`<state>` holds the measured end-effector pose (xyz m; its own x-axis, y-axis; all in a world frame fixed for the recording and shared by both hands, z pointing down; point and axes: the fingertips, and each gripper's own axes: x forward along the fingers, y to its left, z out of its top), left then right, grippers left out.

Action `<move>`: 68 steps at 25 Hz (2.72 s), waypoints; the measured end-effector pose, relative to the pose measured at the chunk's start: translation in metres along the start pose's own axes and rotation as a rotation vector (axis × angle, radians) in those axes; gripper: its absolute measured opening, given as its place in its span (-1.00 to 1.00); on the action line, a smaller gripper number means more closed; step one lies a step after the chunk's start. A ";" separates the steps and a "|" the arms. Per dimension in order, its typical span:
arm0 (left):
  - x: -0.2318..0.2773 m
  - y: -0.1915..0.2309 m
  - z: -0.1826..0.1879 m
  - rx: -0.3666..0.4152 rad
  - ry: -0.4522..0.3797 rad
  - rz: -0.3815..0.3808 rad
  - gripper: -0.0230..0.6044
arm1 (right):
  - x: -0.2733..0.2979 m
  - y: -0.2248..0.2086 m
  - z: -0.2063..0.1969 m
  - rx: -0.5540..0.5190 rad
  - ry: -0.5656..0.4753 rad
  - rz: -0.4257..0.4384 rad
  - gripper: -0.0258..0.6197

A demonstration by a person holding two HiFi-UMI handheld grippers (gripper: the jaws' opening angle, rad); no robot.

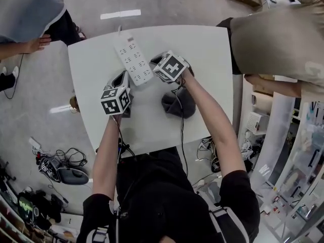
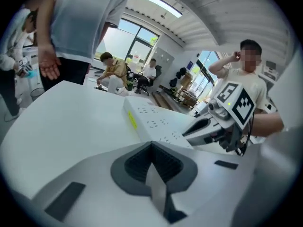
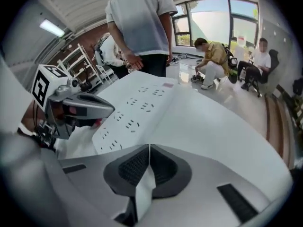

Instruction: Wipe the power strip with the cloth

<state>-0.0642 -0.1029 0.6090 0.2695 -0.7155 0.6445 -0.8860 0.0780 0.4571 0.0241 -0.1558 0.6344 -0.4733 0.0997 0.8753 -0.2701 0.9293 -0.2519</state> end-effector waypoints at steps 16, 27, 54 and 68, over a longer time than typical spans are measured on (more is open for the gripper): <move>-0.009 -0.027 0.006 0.018 0.009 -0.098 -0.82 | -0.016 0.022 -0.005 0.483 -0.145 0.360 -0.31; -0.011 -0.002 0.010 -0.111 -0.034 -0.044 -0.81 | -0.026 0.042 0.012 0.807 -0.388 0.719 -0.31; -0.067 0.045 -0.045 -0.008 0.200 -0.097 -0.81 | 0.041 0.152 0.140 0.555 -0.254 0.677 -0.72; -0.196 0.009 0.007 -0.124 -0.220 -0.101 -0.81 | 0.073 0.125 0.177 -0.235 -0.148 -0.088 -0.72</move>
<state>-0.1271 0.0328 0.4826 0.2539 -0.8564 0.4496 -0.8022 0.0733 0.5925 -0.1930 -0.0950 0.5933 -0.5786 -0.0224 0.8153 -0.1225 0.9907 -0.0597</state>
